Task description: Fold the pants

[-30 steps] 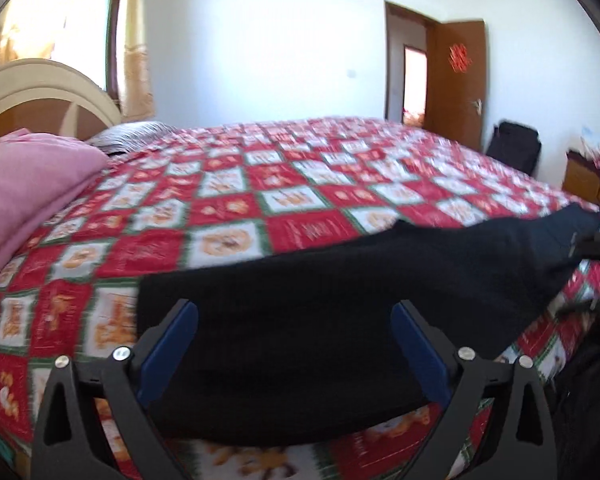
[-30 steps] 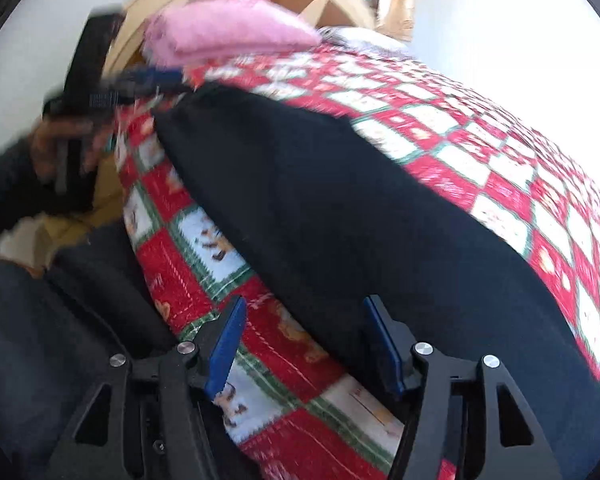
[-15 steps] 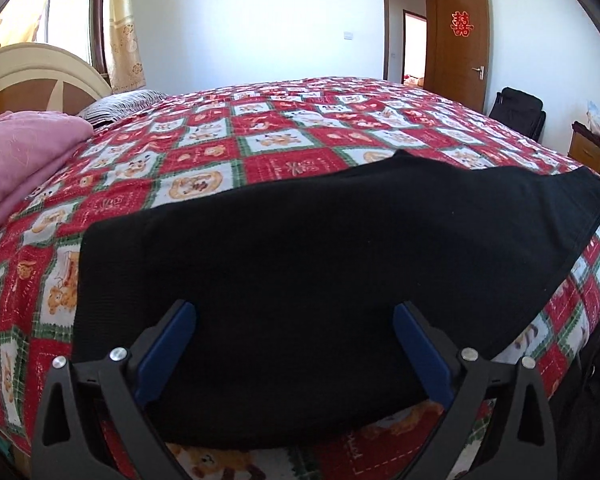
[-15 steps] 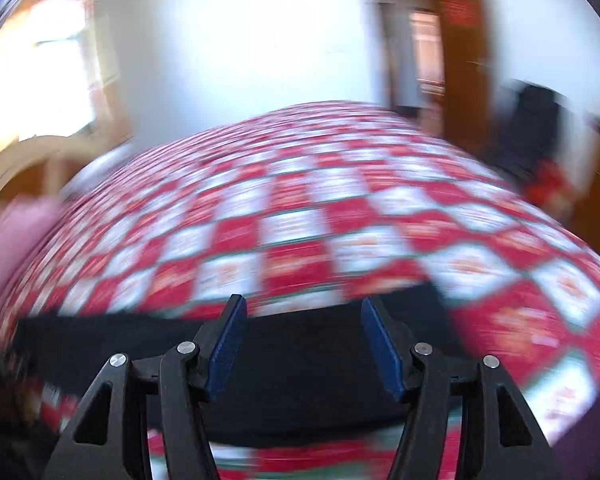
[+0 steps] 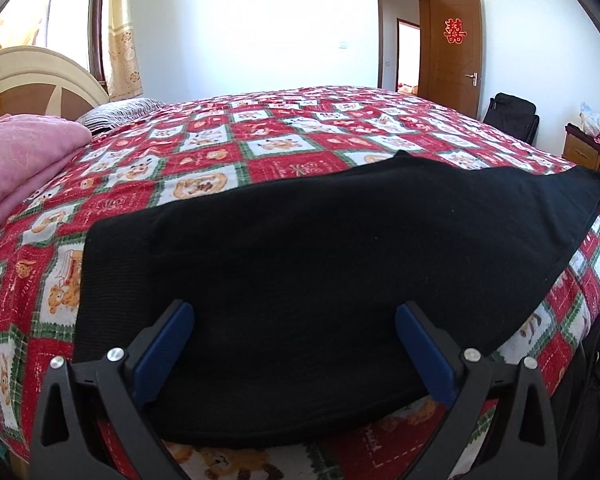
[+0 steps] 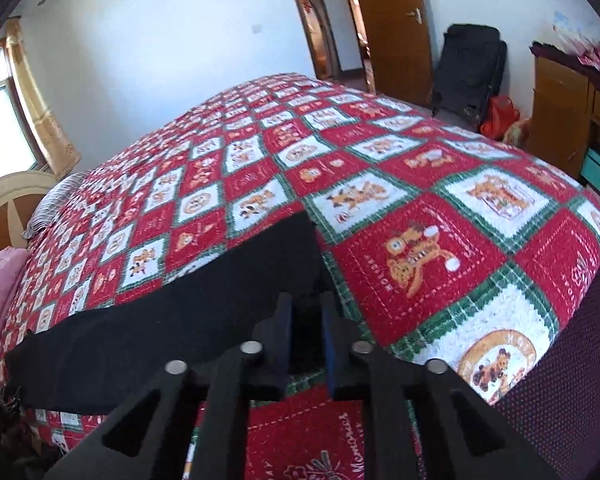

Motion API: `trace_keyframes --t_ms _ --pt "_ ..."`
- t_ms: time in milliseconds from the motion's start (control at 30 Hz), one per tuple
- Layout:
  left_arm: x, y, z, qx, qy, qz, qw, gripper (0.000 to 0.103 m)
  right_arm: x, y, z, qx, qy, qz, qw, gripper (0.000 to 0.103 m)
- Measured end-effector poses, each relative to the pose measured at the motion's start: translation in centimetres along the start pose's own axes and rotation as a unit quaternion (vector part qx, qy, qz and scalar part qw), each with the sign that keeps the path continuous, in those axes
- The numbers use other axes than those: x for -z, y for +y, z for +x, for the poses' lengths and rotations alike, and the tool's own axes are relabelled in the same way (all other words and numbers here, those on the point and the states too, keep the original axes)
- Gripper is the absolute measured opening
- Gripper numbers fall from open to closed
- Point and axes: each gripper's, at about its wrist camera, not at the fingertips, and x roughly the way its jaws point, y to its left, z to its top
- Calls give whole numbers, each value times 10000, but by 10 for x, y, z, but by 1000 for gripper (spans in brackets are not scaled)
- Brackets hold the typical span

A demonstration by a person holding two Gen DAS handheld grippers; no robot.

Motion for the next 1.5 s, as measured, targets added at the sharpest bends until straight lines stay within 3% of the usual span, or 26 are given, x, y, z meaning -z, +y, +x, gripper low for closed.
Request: trace_keyframes --t_ms 133,300,600,667,767,800,900,1033,1200,1500 --pt "2 -1 0 2 -35 16 10000 103 -2 9 -13 85 -84 -243 9996 8" --pt "3 0 -1 18 -45 50 10000 103 8 -3 9 290 191 -131 9993 8" --pt "5 1 -3 41 -78 46 10000 103 11 -6 4 416 184 -292 9985 10" --pt "5 1 -3 48 -75 46 9999 103 9 0 -2 587 116 -380 9975 16" --pt "5 1 -3 31 -95 39 9999 103 9 23 -17 1170 -209 -870 9891 39" --pt "5 1 -3 33 -94 36 9999 103 9 32 -22 1095 -299 -1007 9884 45" --pt "5 1 -3 31 -94 37 9999 103 17 71 -29 519 -323 -1565 9858 45" --pt "5 1 -4 37 -97 40 9999 103 54 138 -10 -156 6 -2807 9597 45" --pt "5 1 -3 35 -100 33 9999 103 102 193 13 -274 191 -4001 9159 41" --pt "5 1 -3 37 -93 37 9999 103 127 229 28 -634 390 -4558 8870 36"
